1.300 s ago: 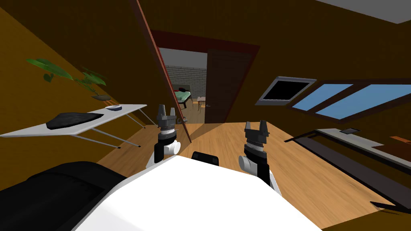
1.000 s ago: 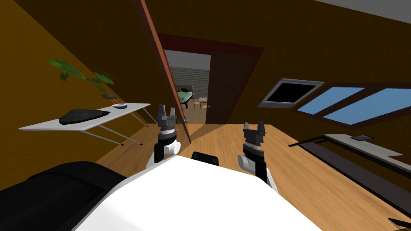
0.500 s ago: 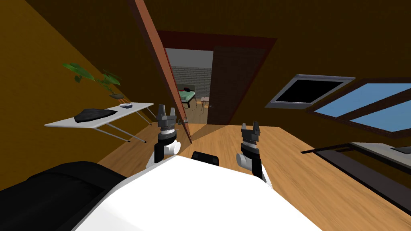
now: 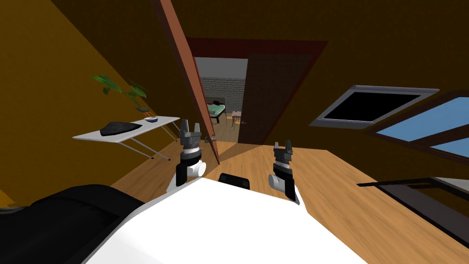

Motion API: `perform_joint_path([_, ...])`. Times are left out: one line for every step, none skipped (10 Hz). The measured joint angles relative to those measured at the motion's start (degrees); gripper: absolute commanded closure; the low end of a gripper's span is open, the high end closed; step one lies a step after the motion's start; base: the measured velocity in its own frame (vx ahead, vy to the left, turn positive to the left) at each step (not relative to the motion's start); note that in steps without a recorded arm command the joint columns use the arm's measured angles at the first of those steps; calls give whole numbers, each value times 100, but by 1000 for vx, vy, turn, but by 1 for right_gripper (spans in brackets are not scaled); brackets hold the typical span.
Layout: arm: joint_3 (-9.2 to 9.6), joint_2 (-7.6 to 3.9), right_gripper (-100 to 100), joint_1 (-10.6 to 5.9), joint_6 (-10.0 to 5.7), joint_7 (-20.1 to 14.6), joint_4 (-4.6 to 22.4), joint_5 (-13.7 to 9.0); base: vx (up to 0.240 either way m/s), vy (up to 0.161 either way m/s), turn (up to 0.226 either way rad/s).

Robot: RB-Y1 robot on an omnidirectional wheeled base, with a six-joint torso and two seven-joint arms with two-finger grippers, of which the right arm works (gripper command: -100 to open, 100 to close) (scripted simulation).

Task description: Pull the door open

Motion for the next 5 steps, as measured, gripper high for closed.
perform_joint_path([-6, -4, -100, -75, -18, 40, 132, -33, 62, -19, 108])
perform_joint_path([-3, -3, -100, -126, -52, 83, 261, -64, 60, -22, 98])
perform_joint_path([-12, -15, -100, -181, -82, 119, 388, -104, 65, -9, 109])
perform_joint_path([-22, -34, -100, -219, -122, 147, 513, -147, 68, -12, 127])
perform_joint_path([-34, -48, -100, -285, -173, 178, 673, -188, 57, -25, 101])
